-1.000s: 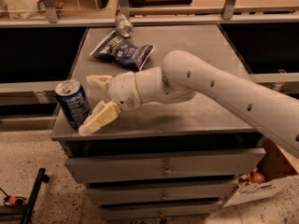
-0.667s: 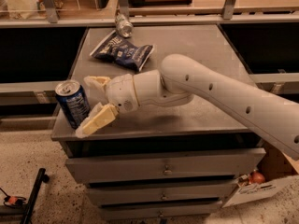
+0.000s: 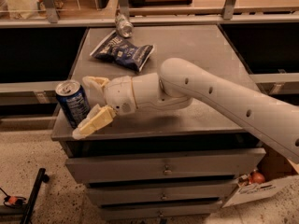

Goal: Knock pepsi can over

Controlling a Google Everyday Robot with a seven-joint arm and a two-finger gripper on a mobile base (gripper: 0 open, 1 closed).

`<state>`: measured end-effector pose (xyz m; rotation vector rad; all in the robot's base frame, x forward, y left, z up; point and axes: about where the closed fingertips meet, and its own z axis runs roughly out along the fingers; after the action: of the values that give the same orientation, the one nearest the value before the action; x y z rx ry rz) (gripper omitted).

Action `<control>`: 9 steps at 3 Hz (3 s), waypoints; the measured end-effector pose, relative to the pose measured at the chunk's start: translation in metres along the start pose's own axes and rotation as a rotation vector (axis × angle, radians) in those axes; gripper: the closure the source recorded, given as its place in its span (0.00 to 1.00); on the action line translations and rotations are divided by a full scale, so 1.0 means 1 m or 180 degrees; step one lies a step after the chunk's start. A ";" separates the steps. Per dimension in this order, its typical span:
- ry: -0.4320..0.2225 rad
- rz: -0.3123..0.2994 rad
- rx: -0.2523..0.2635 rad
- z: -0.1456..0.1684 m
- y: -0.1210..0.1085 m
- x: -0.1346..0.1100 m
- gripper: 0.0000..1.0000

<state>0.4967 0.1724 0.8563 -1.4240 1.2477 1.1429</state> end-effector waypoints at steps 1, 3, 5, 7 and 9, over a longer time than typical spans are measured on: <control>-0.0001 -0.0018 0.0019 0.001 0.001 -0.002 0.16; -0.0012 -0.0044 -0.0029 0.009 0.004 -0.007 0.33; -0.0042 -0.0038 -0.0059 0.012 0.006 -0.008 0.73; 0.0088 -0.0008 0.0057 -0.017 -0.009 -0.001 0.84; 0.0468 -0.0043 0.0240 -0.073 -0.040 0.002 0.83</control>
Offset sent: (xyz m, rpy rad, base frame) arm -0.0032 0.0067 0.0082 0.0022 -0.0224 0.0003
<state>0.5419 0.1037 0.8688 -1.4788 1.3666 0.9861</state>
